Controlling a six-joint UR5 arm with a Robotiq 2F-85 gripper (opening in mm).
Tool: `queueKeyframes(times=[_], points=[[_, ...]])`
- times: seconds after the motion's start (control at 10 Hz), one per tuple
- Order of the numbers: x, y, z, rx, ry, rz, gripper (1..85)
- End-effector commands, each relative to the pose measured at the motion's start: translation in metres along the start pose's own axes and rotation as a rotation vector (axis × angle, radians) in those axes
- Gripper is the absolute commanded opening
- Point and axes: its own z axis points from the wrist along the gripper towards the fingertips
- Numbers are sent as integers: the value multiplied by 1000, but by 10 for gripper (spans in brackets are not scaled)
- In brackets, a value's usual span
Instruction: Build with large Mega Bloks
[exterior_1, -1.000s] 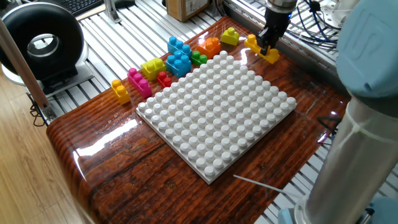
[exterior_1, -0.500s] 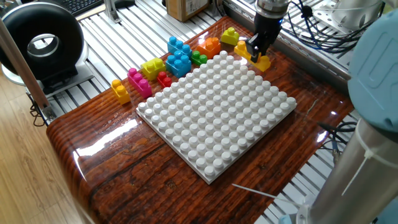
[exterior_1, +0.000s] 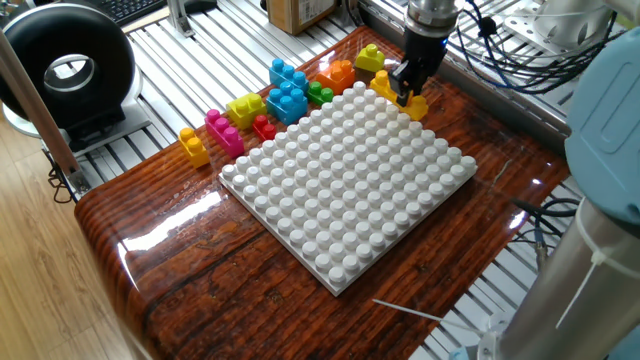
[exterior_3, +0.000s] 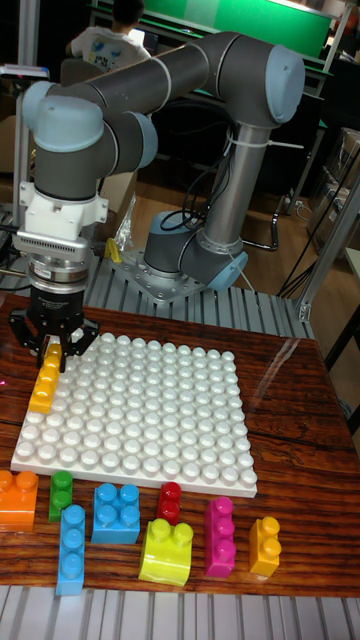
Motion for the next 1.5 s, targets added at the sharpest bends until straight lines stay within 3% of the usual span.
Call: queueKeyframes(times=[0.0,1.0,1.4], points=[[1,11,5,-21,-5,-27,10],[-9,16,29,-26,-18,-24,10],[-8,17,32,-27,-20,-21,10]])
